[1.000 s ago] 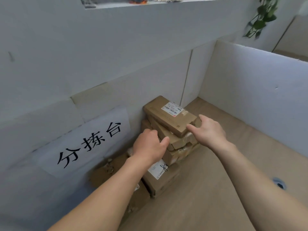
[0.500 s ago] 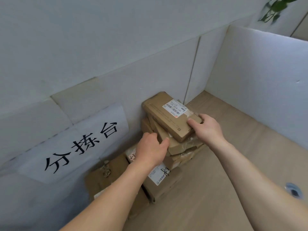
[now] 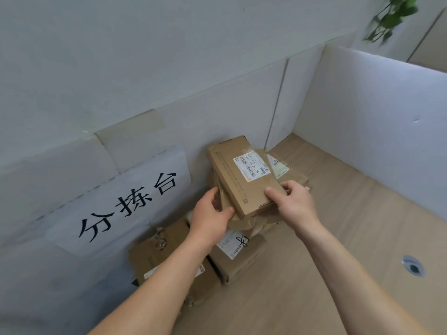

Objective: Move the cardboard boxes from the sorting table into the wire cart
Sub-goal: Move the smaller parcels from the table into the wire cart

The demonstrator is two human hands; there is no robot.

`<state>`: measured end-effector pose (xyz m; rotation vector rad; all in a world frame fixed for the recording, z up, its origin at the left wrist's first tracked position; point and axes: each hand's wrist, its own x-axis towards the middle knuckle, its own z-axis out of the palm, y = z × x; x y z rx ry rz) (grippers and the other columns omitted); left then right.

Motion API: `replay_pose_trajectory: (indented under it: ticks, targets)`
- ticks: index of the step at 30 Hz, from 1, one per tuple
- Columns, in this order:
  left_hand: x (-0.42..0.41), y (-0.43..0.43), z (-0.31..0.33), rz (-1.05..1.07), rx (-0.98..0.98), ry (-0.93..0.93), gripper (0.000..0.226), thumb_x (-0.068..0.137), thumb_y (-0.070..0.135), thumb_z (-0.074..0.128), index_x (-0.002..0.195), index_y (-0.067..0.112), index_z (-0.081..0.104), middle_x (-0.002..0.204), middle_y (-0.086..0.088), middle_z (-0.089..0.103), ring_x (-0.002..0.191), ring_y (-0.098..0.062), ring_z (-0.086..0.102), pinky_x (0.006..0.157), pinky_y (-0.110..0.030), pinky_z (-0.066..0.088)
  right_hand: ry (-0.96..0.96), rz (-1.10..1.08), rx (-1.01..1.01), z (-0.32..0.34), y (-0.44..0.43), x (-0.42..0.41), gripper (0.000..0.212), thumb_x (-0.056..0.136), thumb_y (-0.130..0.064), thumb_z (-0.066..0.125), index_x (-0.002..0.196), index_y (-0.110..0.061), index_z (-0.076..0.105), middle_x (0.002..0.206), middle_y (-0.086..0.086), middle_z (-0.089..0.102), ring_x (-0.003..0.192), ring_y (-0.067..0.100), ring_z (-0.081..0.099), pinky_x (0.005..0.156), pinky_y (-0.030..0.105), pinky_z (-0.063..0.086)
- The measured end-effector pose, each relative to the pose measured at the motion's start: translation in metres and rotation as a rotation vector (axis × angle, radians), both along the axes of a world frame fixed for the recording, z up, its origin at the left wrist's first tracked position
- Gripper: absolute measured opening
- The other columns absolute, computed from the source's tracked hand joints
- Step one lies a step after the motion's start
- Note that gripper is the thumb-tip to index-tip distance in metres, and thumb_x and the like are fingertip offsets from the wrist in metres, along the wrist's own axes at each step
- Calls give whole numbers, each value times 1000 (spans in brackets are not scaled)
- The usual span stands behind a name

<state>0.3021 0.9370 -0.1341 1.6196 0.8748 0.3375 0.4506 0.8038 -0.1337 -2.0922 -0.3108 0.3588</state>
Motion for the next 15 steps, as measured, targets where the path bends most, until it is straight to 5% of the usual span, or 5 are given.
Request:
replay_pose_trajectory:
  ticks: [5,9,11,15]
  targets:
    - [-27,-4,13,18,65,-64,64,89,14,74,144,38,49,121,19,64,114,-2,59,99,-37,54,-174,-3,3,19,-6,-39,27,82,-48,74,97,-26,66,96,-9,69,91,19,64,84,40,51]
    - [-53,-8,29,20,98,-121,59,88,14,75,134,43,52,116,24,64,107,8,59,91,-22,53,-249,-9,89,43,-9,-72,20,81,-47,75,88,-36,59,89,-16,67,81,2,62,72,31,47]
    - [-69,-11,38,21,98,-151,60,88,12,75,133,44,51,112,26,64,103,13,59,87,-16,51,-188,2,186,53,-10,-88,20,82,-41,77,89,-35,59,89,-14,69,81,3,65,73,33,52]
    - [-103,-18,55,15,84,-192,63,90,13,74,140,41,49,109,27,63,106,5,60,95,-27,54,69,4,478,66,-17,-119,27,86,-15,78,104,-27,62,103,6,75,91,24,74,81,50,61]
